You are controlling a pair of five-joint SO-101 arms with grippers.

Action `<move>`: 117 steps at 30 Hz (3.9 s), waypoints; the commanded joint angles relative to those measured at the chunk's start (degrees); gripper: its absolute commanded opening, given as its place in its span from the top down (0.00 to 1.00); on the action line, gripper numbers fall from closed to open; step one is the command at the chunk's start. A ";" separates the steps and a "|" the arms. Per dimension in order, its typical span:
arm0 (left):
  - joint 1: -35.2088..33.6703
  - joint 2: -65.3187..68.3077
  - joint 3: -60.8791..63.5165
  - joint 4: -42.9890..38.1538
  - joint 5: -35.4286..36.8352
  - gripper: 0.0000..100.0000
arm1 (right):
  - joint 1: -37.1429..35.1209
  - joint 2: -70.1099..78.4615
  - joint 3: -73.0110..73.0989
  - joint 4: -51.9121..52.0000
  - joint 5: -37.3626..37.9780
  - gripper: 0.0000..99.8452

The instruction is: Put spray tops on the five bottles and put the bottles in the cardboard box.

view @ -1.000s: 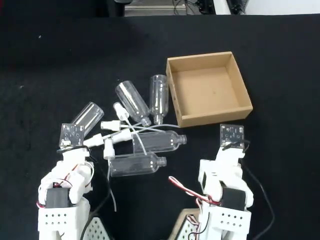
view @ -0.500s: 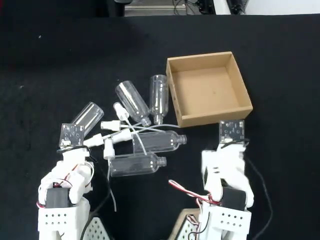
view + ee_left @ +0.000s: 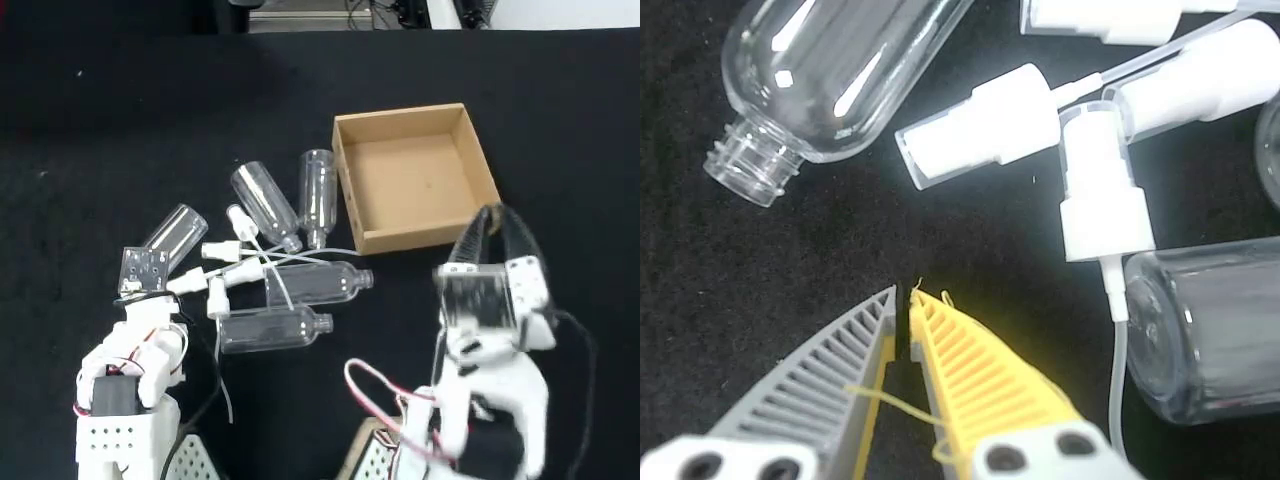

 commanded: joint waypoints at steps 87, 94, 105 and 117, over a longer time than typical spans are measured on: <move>-34.77 -0.70 0.48 -16.44 13.01 0.68 | -72.09 90.51 -19.91 16.79 -7.12 0.70; -34.77 -0.70 0.48 -16.44 13.01 0.68 | -65.32 90.51 -14.99 8.26 -13.54 0.71; -34.77 -0.70 0.48 -16.35 13.01 0.68 | -64.79 89.45 -21.93 30.24 -13.54 0.92; -34.77 -0.70 0.48 -16.35 13.01 0.68 | -26.90 64.04 -37.93 52.48 -0.26 0.92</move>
